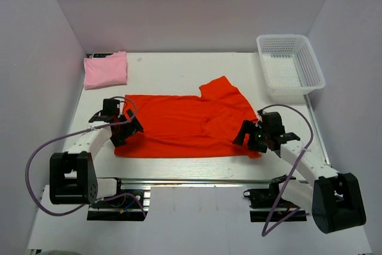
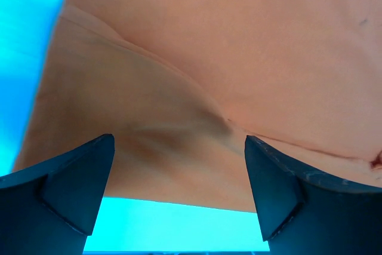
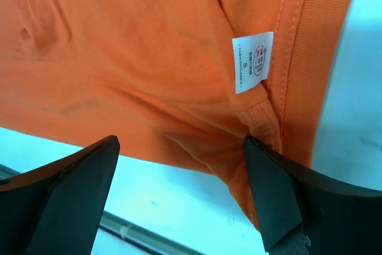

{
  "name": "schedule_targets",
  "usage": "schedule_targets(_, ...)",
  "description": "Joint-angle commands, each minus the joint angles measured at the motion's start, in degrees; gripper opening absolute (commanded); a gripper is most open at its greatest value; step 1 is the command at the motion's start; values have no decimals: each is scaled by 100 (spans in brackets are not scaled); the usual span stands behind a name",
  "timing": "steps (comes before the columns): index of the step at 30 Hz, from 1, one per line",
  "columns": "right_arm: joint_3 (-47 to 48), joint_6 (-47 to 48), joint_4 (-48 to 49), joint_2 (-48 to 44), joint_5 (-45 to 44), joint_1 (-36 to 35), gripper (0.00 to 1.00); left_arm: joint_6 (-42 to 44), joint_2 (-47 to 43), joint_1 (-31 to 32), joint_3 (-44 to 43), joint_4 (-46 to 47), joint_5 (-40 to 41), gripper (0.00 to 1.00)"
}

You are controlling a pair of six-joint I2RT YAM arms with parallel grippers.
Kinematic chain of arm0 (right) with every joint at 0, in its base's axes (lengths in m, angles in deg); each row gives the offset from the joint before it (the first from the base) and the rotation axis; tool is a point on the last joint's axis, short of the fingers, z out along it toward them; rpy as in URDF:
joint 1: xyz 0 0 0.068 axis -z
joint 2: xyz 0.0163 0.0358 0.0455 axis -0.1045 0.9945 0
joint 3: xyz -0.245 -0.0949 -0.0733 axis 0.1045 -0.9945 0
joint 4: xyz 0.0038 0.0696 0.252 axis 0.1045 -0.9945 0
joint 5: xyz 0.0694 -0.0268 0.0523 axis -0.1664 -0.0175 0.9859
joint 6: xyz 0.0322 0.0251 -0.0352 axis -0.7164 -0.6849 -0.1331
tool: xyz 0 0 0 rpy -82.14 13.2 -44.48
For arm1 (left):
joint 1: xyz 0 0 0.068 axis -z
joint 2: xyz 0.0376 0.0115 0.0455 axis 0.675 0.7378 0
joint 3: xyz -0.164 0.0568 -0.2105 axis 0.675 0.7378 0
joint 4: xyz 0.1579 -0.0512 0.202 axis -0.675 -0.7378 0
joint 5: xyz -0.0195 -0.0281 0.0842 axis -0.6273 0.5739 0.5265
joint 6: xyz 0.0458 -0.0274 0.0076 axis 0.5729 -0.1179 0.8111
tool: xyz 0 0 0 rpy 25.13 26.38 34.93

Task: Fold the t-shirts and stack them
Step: Fold the flattened tshirt in 1/3 of the way, then grap the side of the flattened tshirt furthest away from the robot with both arms

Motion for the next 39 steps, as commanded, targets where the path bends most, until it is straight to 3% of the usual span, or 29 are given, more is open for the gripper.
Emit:
schedule_targets(1,360,100,-763,-356,-102,-33,90,-128,-559,1,-229,-160,288,100)
schedule_targets(7,1318,399,446,90,-225,-33,90,-76,-305,1,-984,289,707,100)
schedule_targets(12,2442,469,1021,1511,-595,-42,90,38,791,-104,-1837,465,1385,100)
schedule_targets(15,3844,767,637,2547,-778,-42,90,100,1425,-104,-2601,571,1667,100)
schedule_targets(17,4288,1074,451,3145,-1015,-33,90,100,2084,-104,-2875,658,1887,100)
schedule_targets(18,5013,1163,268,3567,-1504,-33,90,100,2295,-165,-3146,711,1940,100)
schedule_targets(24,7141,1779,-244,5460,-1701,-42,90,100,3745,-166,-4289,500,2125,87)
schedule_targets(31,8692,1972,-596,6908,-1666,-33,90,48,4292,-166,-4502,500,1984,60)
schedule_targets(35,9194,1911,-736,7333,-1763,-33,90,48,4292,-166,-4327,606,1923,30)
schedule_targets(36,9177,1920,-606,7385,-1781,-33,90,48,4292,-166,-4265,554,1923,15)
schedule_targets(37,9186,1920,-491,7542,-1807,-33,90,48,4292,-166,-4265,553,1923,6)
schedule_targets(39,9308,1850,-446,7675,-1764,-42,90,-5,4292,-166,-4212,553,1923,0)
